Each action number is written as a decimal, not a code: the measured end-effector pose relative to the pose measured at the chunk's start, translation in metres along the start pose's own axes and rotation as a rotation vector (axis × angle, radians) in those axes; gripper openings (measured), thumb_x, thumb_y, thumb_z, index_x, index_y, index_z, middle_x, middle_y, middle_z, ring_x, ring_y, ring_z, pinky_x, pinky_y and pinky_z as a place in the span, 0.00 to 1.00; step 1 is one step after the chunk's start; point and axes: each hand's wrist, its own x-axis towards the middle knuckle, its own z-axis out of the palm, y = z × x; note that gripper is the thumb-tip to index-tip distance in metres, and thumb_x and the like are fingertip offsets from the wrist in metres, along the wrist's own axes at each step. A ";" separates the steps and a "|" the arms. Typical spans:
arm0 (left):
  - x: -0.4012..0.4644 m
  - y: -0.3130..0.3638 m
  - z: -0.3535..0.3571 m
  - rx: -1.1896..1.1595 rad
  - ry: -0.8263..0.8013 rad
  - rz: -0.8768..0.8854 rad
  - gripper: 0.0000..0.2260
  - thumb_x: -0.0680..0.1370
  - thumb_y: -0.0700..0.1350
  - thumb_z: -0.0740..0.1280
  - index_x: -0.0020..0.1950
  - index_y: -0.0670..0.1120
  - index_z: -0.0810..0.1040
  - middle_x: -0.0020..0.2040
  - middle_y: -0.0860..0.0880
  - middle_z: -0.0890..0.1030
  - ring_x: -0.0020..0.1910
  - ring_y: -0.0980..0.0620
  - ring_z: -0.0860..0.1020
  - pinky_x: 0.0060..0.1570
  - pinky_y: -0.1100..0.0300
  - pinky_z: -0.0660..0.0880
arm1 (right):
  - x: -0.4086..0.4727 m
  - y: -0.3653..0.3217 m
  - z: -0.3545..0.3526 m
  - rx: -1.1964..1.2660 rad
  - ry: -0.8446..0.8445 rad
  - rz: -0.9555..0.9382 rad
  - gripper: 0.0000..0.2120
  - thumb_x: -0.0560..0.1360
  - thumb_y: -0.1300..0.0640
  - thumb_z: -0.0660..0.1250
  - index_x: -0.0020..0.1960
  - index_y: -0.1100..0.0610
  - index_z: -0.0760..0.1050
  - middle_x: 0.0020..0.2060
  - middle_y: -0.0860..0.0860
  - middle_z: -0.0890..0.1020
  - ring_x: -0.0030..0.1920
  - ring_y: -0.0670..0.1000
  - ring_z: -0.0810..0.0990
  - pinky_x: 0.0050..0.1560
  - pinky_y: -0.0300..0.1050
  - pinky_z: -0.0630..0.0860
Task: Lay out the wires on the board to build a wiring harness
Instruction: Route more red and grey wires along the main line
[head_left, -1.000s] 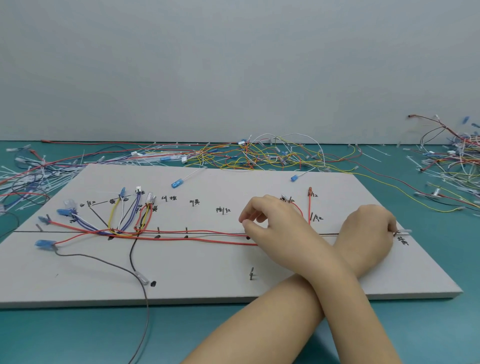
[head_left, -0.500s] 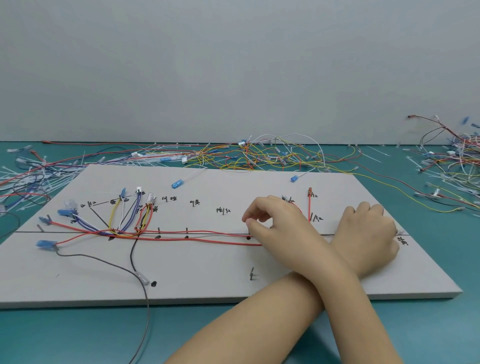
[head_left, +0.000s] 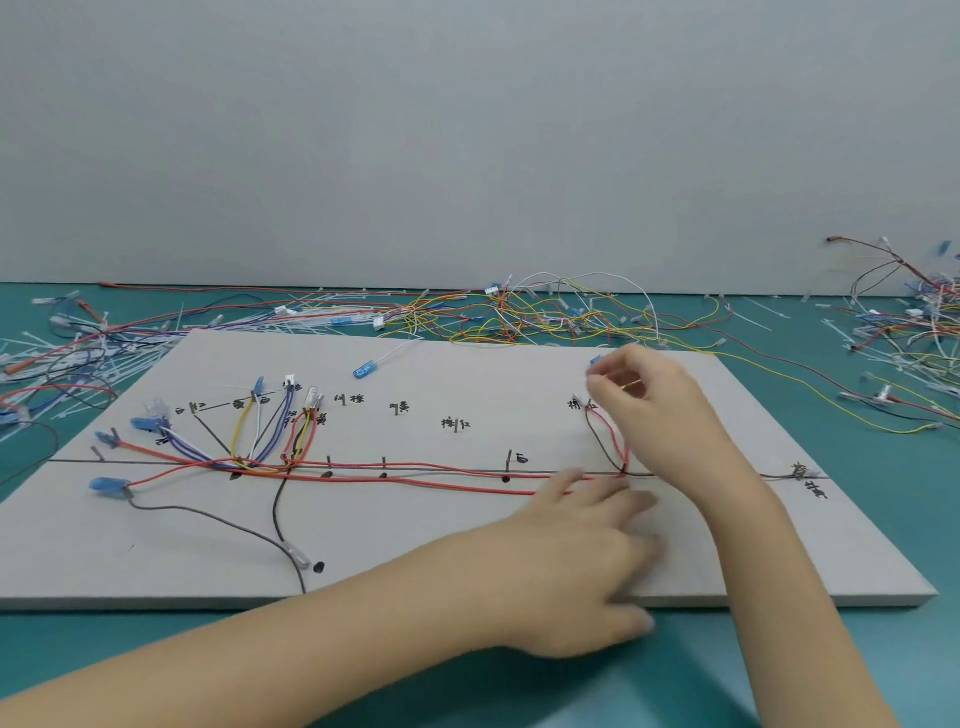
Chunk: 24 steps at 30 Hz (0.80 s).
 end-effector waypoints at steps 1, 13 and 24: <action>-0.016 -0.010 -0.002 -0.058 0.036 0.002 0.19 0.79 0.56 0.61 0.68 0.50 0.71 0.74 0.48 0.61 0.73 0.51 0.54 0.74 0.53 0.47 | 0.001 0.002 0.003 -0.057 -0.074 0.009 0.03 0.77 0.56 0.65 0.45 0.52 0.77 0.41 0.46 0.81 0.39 0.45 0.78 0.38 0.40 0.73; -0.102 -0.134 -0.020 -0.262 0.341 -0.471 0.03 0.73 0.52 0.73 0.42 0.56 0.80 0.41 0.56 0.76 0.42 0.58 0.74 0.45 0.63 0.71 | -0.005 -0.002 0.056 -0.314 -0.441 -0.077 0.07 0.71 0.47 0.66 0.41 0.50 0.72 0.38 0.45 0.79 0.41 0.47 0.76 0.40 0.46 0.74; -0.109 -0.141 -0.016 -0.527 0.411 -0.507 0.05 0.73 0.44 0.74 0.39 0.53 0.85 0.39 0.56 0.81 0.39 0.55 0.77 0.39 0.67 0.71 | 0.004 0.003 0.058 -0.207 -0.397 -0.105 0.07 0.63 0.55 0.72 0.33 0.54 0.74 0.25 0.40 0.77 0.28 0.42 0.72 0.31 0.40 0.71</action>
